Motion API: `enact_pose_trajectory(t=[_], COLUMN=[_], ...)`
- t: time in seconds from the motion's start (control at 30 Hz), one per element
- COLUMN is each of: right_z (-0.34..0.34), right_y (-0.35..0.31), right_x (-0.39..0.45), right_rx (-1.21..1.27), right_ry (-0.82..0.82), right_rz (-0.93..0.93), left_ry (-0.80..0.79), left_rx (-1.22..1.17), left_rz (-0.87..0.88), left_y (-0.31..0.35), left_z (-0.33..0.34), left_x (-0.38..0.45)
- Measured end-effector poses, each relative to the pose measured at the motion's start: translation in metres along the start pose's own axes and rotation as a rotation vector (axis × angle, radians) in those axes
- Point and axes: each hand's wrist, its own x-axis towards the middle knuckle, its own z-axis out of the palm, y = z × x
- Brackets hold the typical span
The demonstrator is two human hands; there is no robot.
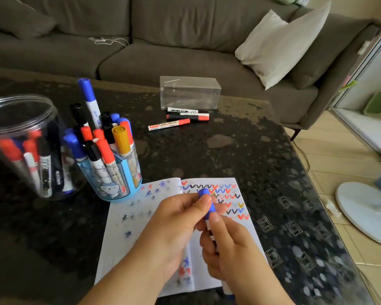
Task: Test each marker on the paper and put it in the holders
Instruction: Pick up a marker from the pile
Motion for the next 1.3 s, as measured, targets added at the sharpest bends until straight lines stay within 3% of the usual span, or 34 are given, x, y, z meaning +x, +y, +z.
enact_pose_trajectory(t=[0.1,0.17,0.23,0.3,0.37,0.47,0.57,0.73,0.8,0.9,1.03,1.13,1.2,1.3], right_z=[-0.002,-0.002,-0.002,-0.007,-0.010,-0.004,0.004,-0.001,-0.002,0.000,-0.011,-0.009,-0.004,0.000], right_y=[0.010,0.008,0.002,-0.013,-0.026,-0.026,-0.009,0.008,0.008,0.000,-0.024,-0.034,-0.034,-0.026], right_x=[0.004,0.002,0.000,-0.007,-0.017,-0.022,-0.014,-0.004,-0.003,-0.001,-0.013,-0.023,-0.028,-0.030], right_rx=[-0.533,-0.625,-0.442,-0.002,0.360,0.450,0.121,-0.785,-0.884,-0.626,0.298,0.733,0.611,0.091], right_ry=[0.161,0.247,0.157,-0.063,-0.254,-0.305,-0.088,0.195,0.230,0.129,-0.214,-0.500,-0.390,-0.068], right_rz=[-0.285,-0.340,-0.190,0.081,0.237,0.262,0.128,-0.302,-0.355,-0.174,0.210,0.310,0.261,0.040], left_ry=[0.121,0.176,0.127,-0.066,-0.241,-0.176,-0.046,0.152,0.212,0.146,-0.239,-0.264,-0.165,-0.005], left_rx=[0.045,0.068,0.057,-0.103,-0.198,-0.158,-0.046,0.024,0.049,0.043,-0.232,-0.258,-0.225,-0.083], left_rz=[-0.026,-0.040,-0.027,-0.041,-0.034,-0.012,-0.003,-0.057,-0.084,-0.073,-0.043,-0.021,-0.006,-0.034], left_y=[-0.008,-0.011,-0.009,-0.005,0.001,-0.002,-0.008,-0.019,-0.020,-0.015,0.001,0.007,0.011,0.006], left_z=[0.003,0.004,0.003,0.001,-0.002,-0.003,0.000,0.006,0.008,0.004,-0.003,0.004,0.008,0.016], left_x=[0.001,0.001,0.001,-0.003,-0.010,-0.012,-0.009,-0.001,0.002,0.002,-0.008,-0.016,-0.019,-0.022])
